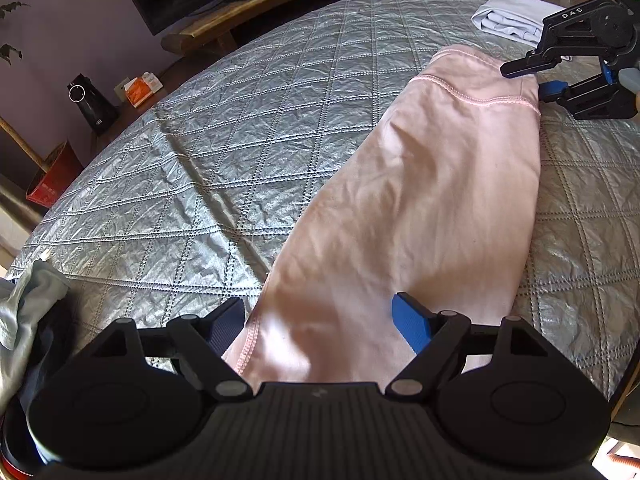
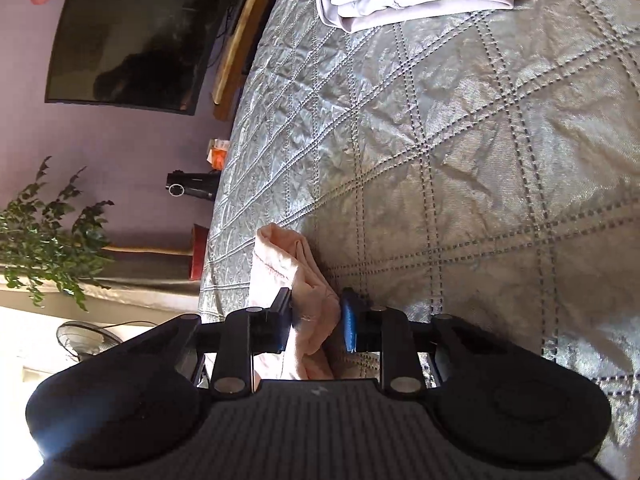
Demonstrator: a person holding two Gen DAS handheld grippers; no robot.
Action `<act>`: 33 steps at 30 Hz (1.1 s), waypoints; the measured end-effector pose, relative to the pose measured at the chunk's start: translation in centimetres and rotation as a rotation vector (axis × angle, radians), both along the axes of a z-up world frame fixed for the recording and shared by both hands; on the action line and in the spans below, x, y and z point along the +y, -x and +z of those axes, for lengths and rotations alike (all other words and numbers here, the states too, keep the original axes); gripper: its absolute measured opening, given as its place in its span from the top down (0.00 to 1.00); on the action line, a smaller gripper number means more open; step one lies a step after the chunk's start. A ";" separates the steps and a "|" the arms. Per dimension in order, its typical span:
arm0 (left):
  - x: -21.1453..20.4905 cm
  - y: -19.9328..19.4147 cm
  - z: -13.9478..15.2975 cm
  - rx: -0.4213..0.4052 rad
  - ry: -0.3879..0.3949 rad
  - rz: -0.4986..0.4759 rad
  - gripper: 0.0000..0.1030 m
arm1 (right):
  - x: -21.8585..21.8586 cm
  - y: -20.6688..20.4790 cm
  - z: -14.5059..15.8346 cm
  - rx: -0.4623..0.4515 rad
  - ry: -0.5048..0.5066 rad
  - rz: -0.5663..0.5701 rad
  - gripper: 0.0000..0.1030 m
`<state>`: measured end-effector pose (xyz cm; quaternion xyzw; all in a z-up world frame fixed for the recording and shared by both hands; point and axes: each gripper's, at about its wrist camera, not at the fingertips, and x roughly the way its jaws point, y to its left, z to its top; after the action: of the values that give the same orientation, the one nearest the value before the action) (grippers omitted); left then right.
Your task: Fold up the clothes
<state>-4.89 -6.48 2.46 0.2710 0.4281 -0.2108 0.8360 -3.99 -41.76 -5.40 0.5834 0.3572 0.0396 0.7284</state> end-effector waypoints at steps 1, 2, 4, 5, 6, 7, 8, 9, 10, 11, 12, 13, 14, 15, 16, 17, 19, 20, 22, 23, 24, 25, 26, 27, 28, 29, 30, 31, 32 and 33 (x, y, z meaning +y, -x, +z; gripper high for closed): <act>0.0 0.0 0.0 0.000 0.000 0.000 0.24 | 0.0 0.0 0.1 0.002 0.010 -0.004 0.71; 0.0 0.0 0.0 0.001 0.001 0.001 0.24 | 0.1 -0.1 0.1 0.004 0.021 -0.007 0.73; 0.0 -0.1 0.0 0.001 0.002 0.002 0.24 | 0.2 0.3 0.2 -0.027 0.013 -0.018 0.80; 0.1 -0.1 0.0 0.002 0.004 0.003 0.24 | 0.3 0.3 0.3 -0.037 0.014 -0.025 0.80; 0.1 -0.1 0.0 0.003 0.005 0.004 0.24 | 0.4 0.4 0.5 -0.048 0.016 -0.032 0.81; 0.1 -0.1 0.0 0.004 0.006 0.005 0.24 | 0.6 0.4 0.9 -0.063 0.028 -0.030 0.82; 0.1 -0.1 0.0 0.005 0.007 0.007 0.24 | 0.7 0.3 1.3 -0.080 0.041 -0.027 0.82; 0.1 -0.1 0.0 0.005 0.007 0.007 0.24 | 0.9 0.1 1.9 -0.103 0.070 -0.015 0.82; 0.1 -0.1 0.0 0.005 0.006 0.007 0.24 | 1.3 0.0 2.8 -0.131 0.108 0.002 0.82; 0.1 -0.1 0.0 0.004 0.006 0.007 0.24 | 1.7 -0.2 3.8 -0.166 0.156 0.028 0.82; 0.0 -0.1 0.0 0.004 0.005 0.007 0.24 | 2.1 -0.3 4.8 -0.201 0.205 0.054 0.82; 0.0 -0.1 0.0 0.004 0.005 0.007 0.24 | 2.5 -0.2 5.9 -0.244 0.247 0.086 0.83; 0.0 -0.2 0.0 0.007 0.006 0.008 0.24 | 2.9 -0.1 7.0 -0.292 0.290 0.126 0.83; 0.1 -0.2 0.0 0.011 0.009 0.011 0.24 | 3.6 0.1 8.1 -0.334 0.338 0.176 0.83; 0.2 -0.3 0.0 0.015 0.013 0.013 0.24 | 4.3 0.3 9.1 -0.375 0.386 0.228 0.82; 0.2 -0.3 0.1 0.019 0.016 0.016 0.24 | 5.1 0.5 10.2 -0.417 0.433 0.280 0.82; 0.3 -0.5 0.2 0.033 0.029 0.023 0.27 | 7.2 0.7 11.6 -0.455 0.522 0.397 0.82; 0.4 -0.5 0.3 0.042 0.039 0.029 0.28 | 8.2 0.9 12.2 -0.467 0.566 0.453 0.82; 0.8 -0.7 0.5 0.046 0.059 0.048 0.30 | 10.2 1.3 12.9 -0.479 0.636 0.562 0.82; 0.9 -0.8 0.6 0.046 0.064 0.056 0.30 | 11.1 1.6 13.2 -0.483 0.672 0.609 0.82; 1.1 -0.9 0.7 0.045 0.071 0.065 0.30 | 12.1 1.8 13.3 -0.489 0.708 0.653 0.82; 1.3 -1.0 0.8 0.045 0.080 0.076 0.31 | 13.0 2.2 13.6 -0.500 0.741 0.695 0.82; 1.4 -1.0 1.0 0.044 0.088 0.086 0.31 | 13.9 2.6 13.8 -0.510 0.774 0.738 0.82; 1.7 -1.3 1.1 0.047 0.107 0.103 0.31 | 14.3 2.7 13.9 -0.516 0.770 0.753 0.82; 2.0 -1.5 1.4 0.051 0.138 0.127 0.31 | 14.4 3.0 14.2 -0.519 0.749 0.755 0.82; 2.4 -1.8 1.6 0.056 0.170 0.154 0.30 | 14.3 3.2 14.4 -0.521 0.737 0.740 0.82; 2.8 -2.1 1.8 0.061 0.203 0.180 0.30 | 14.0 3.2 14.5 -0.520 0.721 0.719 0.82; 3.2 -2.4 2.1 0.067 0.244 0.206 0.30 | 13.3 3.1 14.5 -0.515 0.683 0.683 0.82; 3.6 -2.6 2.2 0.080 0.279 0.226 0.29 | 12.9 3.1 14.6 -0.516 0.680 0.671 0.82; 3.9 -2.9 2.3 0.095 0.314 0.244 0.28 | 12.6 3.0 14.8 -0.518 0.680 0.661 0.82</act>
<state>-2.00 -2.59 4.77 0.0732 0.4587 -0.1844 0.8661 -7.00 -29.12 9.39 0.1424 0.3232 0.2915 0.8890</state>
